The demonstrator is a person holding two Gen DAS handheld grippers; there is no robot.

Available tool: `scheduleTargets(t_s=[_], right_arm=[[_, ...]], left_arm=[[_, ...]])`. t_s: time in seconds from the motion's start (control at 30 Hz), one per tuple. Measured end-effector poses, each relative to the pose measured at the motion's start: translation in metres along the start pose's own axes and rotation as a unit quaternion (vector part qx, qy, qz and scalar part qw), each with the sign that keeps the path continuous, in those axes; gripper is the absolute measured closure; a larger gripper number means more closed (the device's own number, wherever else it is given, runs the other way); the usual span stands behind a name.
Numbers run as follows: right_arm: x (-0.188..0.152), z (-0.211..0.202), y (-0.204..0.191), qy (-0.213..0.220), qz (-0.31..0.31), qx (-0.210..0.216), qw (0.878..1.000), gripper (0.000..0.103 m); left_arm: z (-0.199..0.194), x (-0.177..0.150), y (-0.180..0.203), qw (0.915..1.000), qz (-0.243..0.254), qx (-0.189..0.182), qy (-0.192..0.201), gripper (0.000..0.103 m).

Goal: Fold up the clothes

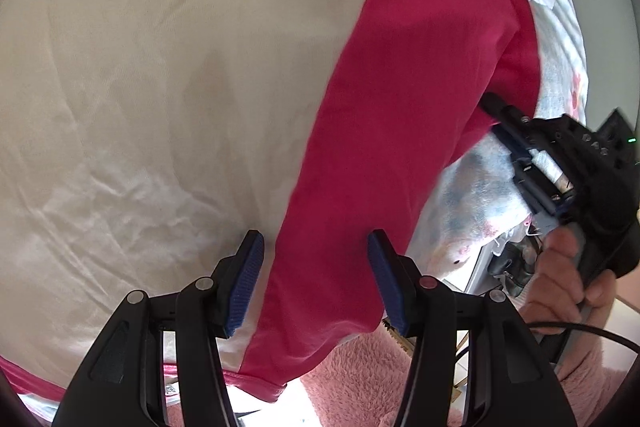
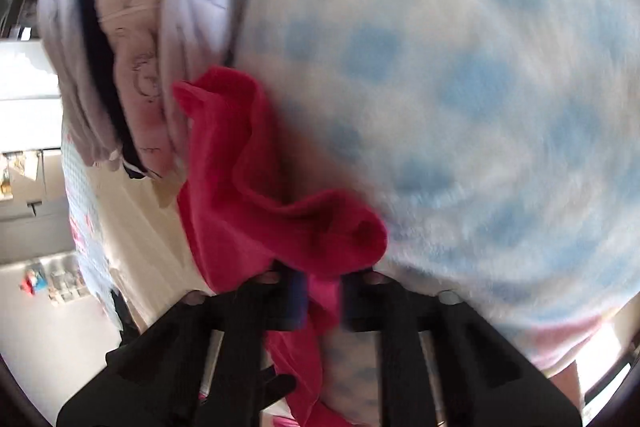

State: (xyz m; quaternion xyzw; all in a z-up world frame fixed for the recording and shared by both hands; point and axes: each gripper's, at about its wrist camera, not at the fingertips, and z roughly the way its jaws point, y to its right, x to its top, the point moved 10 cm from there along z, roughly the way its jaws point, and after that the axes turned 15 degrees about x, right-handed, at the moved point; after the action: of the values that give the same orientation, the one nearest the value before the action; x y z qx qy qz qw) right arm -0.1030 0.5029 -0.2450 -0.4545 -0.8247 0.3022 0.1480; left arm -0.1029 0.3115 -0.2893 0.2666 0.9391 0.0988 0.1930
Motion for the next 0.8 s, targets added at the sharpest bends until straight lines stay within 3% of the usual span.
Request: scheduleTargets(t_s=[0.17, 0.33, 0.4, 0.53, 0.67, 0.77, 0.8], right_arm=[[0.011, -0.045, -0.027, 0.023, -0.095, -0.050, 0.994, 0.098], [0.029, -0.082, -0.022, 0.041, -0.138, -0.107, 0.984, 0.099], [0.028, -0.079, -0.018, 0.027, -0.164, -0.136, 0.977, 0.100], [0.020, -0.076, -0.028, 0.002, -0.192, -0.148, 0.970, 0.098], [0.019, -0.103, -0.075, 0.072, -0.277, -0.157, 0.945, 0.089], [0.028, -0.132, -0.091, 0.128, -0.315, -0.201, 0.919, 0.084], [0.033, -0.136, -0.089, 0.133, -0.312, -0.212, 0.917, 0.084]], left_arm=[[-0.007, -0.001, 0.000, 0.9999, -0.006, -0.009, 0.008, 0.047], [-0.019, 0.005, -0.007, 0.9982, -0.004, -0.030, 0.053, 0.053], [-0.023, 0.008, -0.012, 0.9974, -0.008, -0.022, 0.067, 0.054], [-0.008, 0.002, -0.027, 0.9986, 0.002, 0.020, 0.048, 0.055], [-0.021, -0.016, -0.037, 0.9972, -0.009, 0.017, 0.073, 0.055], [-0.028, -0.028, -0.055, 0.9961, -0.044, -0.001, 0.076, 0.055], [-0.029, -0.029, -0.061, 0.9957, -0.053, -0.002, 0.076, 0.055]])
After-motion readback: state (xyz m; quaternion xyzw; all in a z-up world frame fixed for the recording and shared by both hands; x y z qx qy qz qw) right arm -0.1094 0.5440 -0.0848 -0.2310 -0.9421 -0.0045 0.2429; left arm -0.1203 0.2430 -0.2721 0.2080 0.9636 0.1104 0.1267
